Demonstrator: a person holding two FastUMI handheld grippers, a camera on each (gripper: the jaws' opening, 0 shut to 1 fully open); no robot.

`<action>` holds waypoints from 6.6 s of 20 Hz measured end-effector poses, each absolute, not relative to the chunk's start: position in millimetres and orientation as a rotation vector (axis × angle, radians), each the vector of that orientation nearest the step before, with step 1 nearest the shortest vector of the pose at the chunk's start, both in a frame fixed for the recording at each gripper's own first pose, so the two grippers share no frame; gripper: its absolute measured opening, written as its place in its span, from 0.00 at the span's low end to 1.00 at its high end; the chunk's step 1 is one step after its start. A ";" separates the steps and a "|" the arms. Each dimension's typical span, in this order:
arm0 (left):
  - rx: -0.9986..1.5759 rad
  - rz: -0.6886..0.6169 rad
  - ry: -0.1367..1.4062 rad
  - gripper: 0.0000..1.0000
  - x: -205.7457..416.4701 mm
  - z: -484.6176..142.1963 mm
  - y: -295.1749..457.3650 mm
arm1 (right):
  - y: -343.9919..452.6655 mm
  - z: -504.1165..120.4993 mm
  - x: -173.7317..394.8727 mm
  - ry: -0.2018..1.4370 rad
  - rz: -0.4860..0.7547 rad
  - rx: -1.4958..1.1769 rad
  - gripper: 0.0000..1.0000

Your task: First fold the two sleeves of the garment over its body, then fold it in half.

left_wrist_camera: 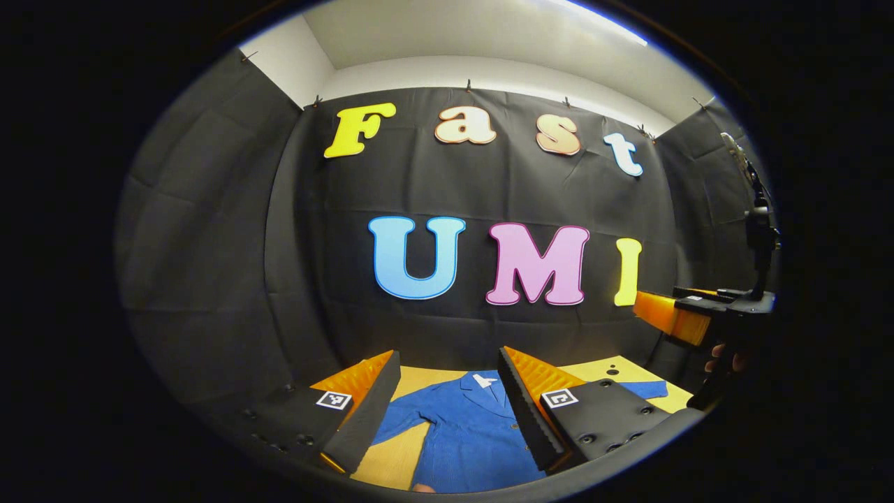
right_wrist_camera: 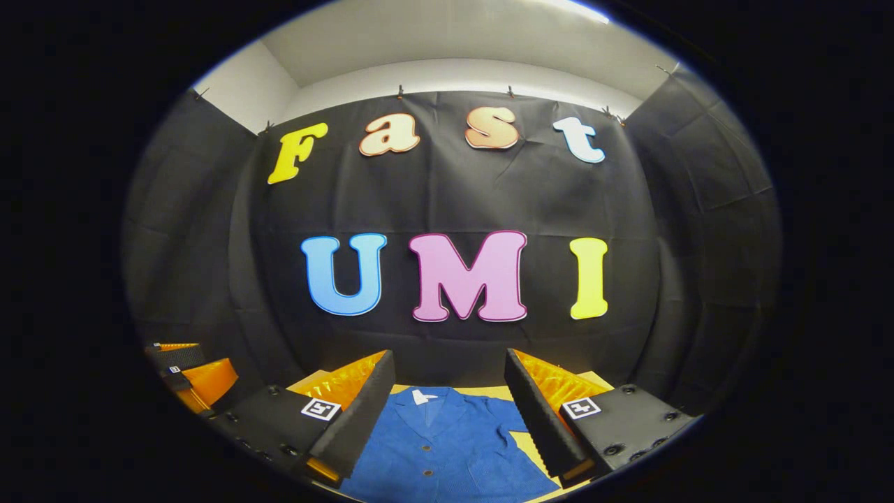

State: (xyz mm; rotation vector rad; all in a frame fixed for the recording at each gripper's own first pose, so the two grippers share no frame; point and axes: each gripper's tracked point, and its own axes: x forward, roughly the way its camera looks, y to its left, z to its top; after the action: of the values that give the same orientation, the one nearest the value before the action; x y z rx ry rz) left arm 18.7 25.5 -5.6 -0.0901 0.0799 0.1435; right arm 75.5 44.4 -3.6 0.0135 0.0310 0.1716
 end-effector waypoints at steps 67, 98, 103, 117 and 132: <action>-0.006 0.005 0.421 0.82 188.4 -124.7 -148.4 | -399.1 -436.5 277.9 0.861 -0.646 0.194 1.00; -0.030 -0.011 0.354 0.81 157.8 -99.8 -147.4 | -179.0 -360.6 367.4 0.767 -0.229 0.442 0.01; -0.043 0.021 0.352 0.81 136.1 -100.5 -116.0 | -90.0 -338.2 374.2 0.745 -0.118 0.419 0.00; -0.142 0.275 0.379 0.81 57.8 -126.7 27.3 | 212.4 -330.0 375.2 0.807 0.239 0.325 0.00; -0.246 0.637 0.451 0.81 -19.2 -206.7 184.3 | 346.6 -391.3 340.7 0.800 0.361 0.117 0.98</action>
State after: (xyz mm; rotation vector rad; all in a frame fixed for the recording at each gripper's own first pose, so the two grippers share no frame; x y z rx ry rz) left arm -19.2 184.3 -206.7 -0.2461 0.4510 0.6373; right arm 340.7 346.6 -391.3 0.1172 0.8005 0.3607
